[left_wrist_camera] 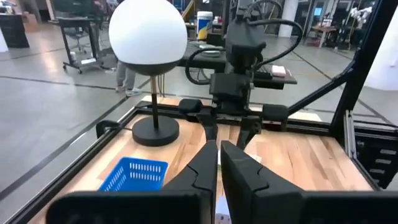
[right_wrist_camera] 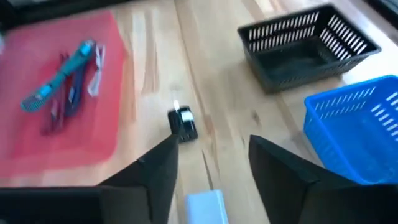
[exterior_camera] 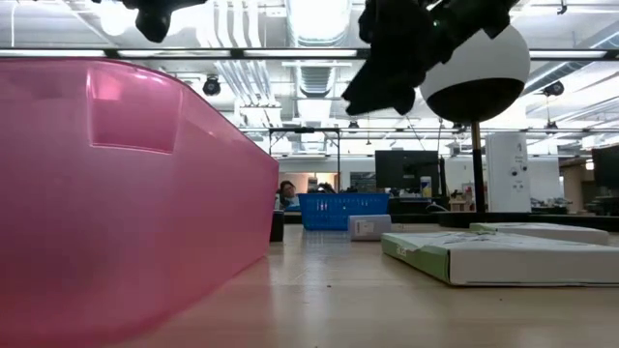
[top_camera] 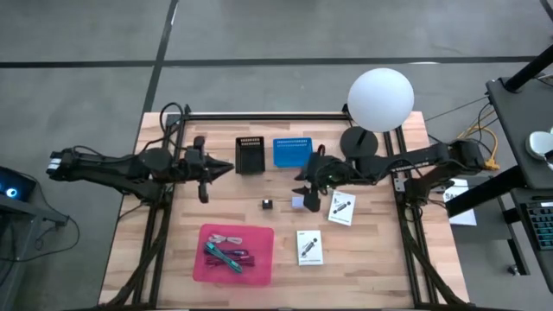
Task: Pick and place items into bin
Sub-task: Put the light blue charger adapter into the blue basket
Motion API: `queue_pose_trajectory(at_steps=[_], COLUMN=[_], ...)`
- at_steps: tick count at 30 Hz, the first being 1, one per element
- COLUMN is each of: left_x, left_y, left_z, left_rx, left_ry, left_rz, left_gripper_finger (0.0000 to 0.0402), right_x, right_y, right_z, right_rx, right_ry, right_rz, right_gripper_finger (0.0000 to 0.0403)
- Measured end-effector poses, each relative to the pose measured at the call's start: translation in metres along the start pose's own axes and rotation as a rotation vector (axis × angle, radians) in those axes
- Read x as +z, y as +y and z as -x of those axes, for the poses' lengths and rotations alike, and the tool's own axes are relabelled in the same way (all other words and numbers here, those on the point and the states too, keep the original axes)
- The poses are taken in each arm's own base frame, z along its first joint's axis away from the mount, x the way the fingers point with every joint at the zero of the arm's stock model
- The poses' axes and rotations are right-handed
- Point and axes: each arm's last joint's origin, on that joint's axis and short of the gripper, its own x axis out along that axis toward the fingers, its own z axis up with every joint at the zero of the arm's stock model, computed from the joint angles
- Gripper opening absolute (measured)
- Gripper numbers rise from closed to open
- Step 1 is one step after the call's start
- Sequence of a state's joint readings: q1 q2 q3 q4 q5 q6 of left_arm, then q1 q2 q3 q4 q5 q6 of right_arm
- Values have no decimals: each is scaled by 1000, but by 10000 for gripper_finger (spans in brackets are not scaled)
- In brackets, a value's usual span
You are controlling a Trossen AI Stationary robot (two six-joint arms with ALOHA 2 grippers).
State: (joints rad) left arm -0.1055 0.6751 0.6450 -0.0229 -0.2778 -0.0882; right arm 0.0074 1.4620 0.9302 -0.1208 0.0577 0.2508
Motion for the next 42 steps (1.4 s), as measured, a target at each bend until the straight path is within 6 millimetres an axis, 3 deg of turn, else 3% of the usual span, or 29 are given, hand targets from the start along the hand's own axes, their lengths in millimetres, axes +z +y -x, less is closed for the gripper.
queue_pose_trajectory(at_steps=[6,13,26,37,42], left_x=[-5,-7,-8,-8,-8], left_y=[1,1,1,1,1], left_z=[3,0,0,-1,-1], left_rx=[7,10,13,13,13], left_ry=[30,43,47,48,48], left_rz=[-6,-4,-4,-3,-3], left_gripper_finger=[5,5,5,5,5], right_x=[-19,-43,-58,-75,-74], right_y=[-2,-5,-6,-11,-11], right_z=[-31,-60,-75,-89,-89], right_rx=[-19,20,100,75,65], right_ry=[114,246,324,409,402], right_rz=[78,88,269,255,250], right_gripper_finger=[214,215,215,247,240])
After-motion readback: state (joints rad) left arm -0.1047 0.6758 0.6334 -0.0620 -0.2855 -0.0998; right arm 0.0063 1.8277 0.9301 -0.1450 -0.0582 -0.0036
